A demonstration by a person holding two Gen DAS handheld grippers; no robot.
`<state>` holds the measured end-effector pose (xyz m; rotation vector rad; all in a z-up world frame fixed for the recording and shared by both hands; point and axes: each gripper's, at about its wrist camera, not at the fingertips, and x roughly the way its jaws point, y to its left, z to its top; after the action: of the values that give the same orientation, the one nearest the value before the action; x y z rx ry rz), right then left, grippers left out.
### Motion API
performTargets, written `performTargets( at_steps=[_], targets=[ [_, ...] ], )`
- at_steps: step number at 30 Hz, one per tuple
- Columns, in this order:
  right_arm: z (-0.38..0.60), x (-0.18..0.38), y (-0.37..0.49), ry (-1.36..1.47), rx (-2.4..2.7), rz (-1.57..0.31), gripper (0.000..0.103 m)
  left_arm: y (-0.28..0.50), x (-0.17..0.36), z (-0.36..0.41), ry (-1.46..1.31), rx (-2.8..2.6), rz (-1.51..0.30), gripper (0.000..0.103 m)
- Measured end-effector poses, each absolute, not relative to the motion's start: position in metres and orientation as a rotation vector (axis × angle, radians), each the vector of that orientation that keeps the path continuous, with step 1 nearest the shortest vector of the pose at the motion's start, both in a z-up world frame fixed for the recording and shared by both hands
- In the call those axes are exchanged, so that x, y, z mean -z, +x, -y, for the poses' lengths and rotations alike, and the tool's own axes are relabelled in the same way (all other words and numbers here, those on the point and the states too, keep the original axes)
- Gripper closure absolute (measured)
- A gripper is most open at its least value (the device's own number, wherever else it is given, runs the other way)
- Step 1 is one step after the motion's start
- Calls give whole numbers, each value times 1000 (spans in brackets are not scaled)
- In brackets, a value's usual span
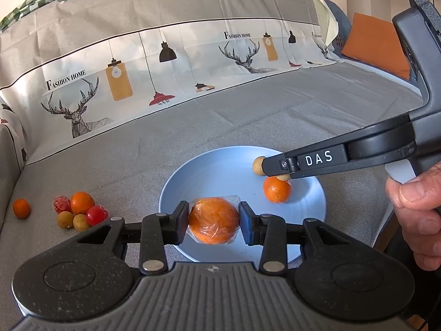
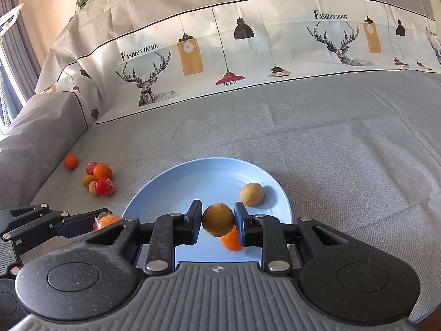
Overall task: Organize fruits
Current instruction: 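Carry the wrapped orange and brown fruit over the blue plate with both grippers, then open both grippers to release the wrapped orange and brown fruit onto the plate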
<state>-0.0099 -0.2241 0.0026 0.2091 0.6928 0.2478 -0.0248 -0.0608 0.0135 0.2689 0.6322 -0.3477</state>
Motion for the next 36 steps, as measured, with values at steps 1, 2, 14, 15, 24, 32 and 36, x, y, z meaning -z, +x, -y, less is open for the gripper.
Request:
performTargets(
  at_steps=[1,2,14,15,24,32,36],
  targets=[
    [224,-2,-10,208,-248,-693,76,-25,-14,61,269,348,-632,60],
    [223,-2,-10,206,-249,-692,76,-25,-14,61,269,348,-633,60],
    [221,-1,-10,204,-250,-693,76,-25,-14,61,271,347,-634,60],
    [221,-1,-10,204,-250,-693,76,-25,-14,61,271,347,-634,60],
    [221,0,-10,204,-249,-693,76,-25,-14,61,273,347,-634,60],
    [221,0,-10,202,-250,-692,76,-25,-14,61,274,346,-635,60],
    [221,0,-10,203,-248,-693,76,-25,-16,61,274,345,-636,60]
  ],
)
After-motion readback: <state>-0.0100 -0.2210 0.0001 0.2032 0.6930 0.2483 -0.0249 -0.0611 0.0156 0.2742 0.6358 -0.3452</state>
